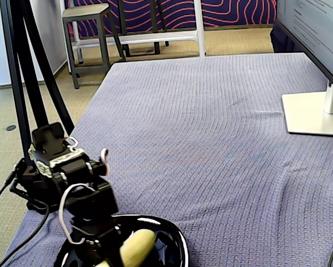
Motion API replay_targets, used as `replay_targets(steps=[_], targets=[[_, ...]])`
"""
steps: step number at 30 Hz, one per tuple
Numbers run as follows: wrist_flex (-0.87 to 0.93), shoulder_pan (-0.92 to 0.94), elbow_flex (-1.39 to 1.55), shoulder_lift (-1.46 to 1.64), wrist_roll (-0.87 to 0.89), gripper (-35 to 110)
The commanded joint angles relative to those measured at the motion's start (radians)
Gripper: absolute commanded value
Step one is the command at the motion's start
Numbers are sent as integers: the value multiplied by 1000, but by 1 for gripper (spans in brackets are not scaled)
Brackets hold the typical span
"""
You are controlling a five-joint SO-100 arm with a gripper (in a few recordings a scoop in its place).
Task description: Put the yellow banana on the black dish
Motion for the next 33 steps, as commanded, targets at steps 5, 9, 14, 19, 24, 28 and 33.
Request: replay_targets(steps=[5,9,14,19,24,28,33], targets=[[-15,-9,-98,3,3,3],[-28,0,-72,-3,-5,9],[-28,9,-57,-5,-9,21],[-40,6,-14,11,0,24],[-40,0,12,25,0,24],[-23,-3,32,37,-5,24],[64,-23,77,97,18,23]])
